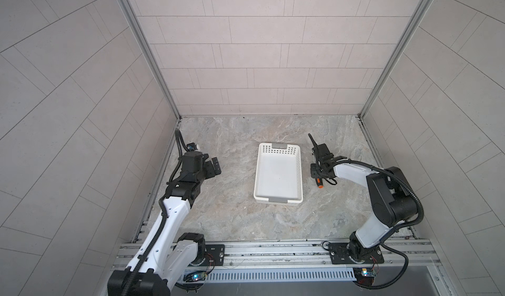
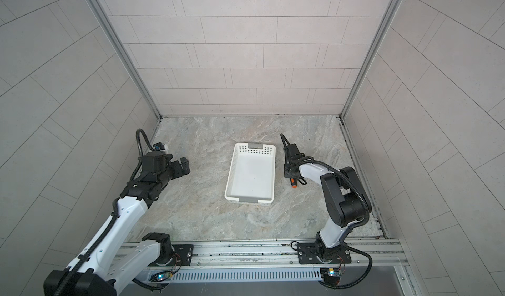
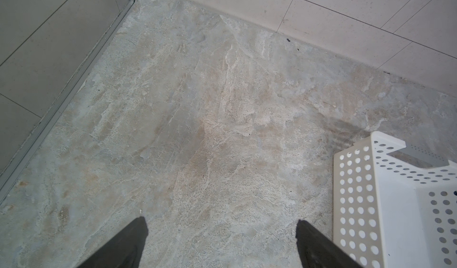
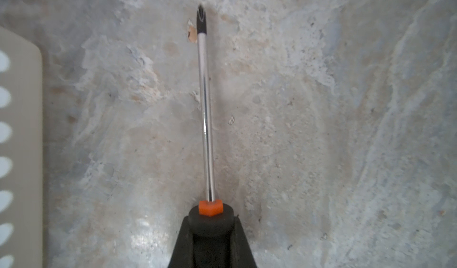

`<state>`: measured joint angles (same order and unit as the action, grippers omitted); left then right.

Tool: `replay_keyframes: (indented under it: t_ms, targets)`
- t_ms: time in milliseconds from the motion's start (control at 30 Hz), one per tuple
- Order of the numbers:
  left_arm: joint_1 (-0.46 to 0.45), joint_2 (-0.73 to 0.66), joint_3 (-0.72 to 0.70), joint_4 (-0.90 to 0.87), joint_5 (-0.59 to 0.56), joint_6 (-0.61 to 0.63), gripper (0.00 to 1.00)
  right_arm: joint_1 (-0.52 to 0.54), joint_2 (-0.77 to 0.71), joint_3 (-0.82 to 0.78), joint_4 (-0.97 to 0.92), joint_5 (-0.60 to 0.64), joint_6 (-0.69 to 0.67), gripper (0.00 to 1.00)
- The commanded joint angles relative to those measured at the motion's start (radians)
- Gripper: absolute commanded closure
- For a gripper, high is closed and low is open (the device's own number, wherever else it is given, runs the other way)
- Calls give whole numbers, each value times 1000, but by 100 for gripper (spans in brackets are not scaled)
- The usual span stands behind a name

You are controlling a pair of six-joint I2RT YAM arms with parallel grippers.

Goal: Put the screwdriver in the bin
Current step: Pick up the screwdriver from the middle-right of the table, then place the screwdriver into the bin.

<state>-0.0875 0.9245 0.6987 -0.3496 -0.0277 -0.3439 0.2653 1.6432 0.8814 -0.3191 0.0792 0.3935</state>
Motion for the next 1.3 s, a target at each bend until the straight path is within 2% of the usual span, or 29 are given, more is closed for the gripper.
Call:
replay_keyframes:
  t_ms: [0,333,467,567,700,867,1067,1267]
  targets:
    - [-4,-10,-13,-3,-17,-18,0,-5,-78,-17,-57,27,7,100]
    - [-3,-4,-13,4,-13,-17,0,17,-340,4,-223,50,-18,100]
    - [-5,-6,-13,6,-13,-17,0,96,-437,58,-292,61,-30,100]
    - [-4,-9,-15,6,-16,-17,0,192,-447,110,-308,89,-26,100]
    - [-4,-19,-22,0,-28,-17,0,348,-371,195,-315,146,-16,100]
    - [-5,-47,-33,2,-45,-17,0,464,-202,291,-270,152,-8,100]
    - [-4,-68,-42,-2,-52,-20,0,503,4,376,-225,113,-8,100]
    - [-4,-54,-45,15,-51,-24,0,505,135,411,-195,109,-7,98]
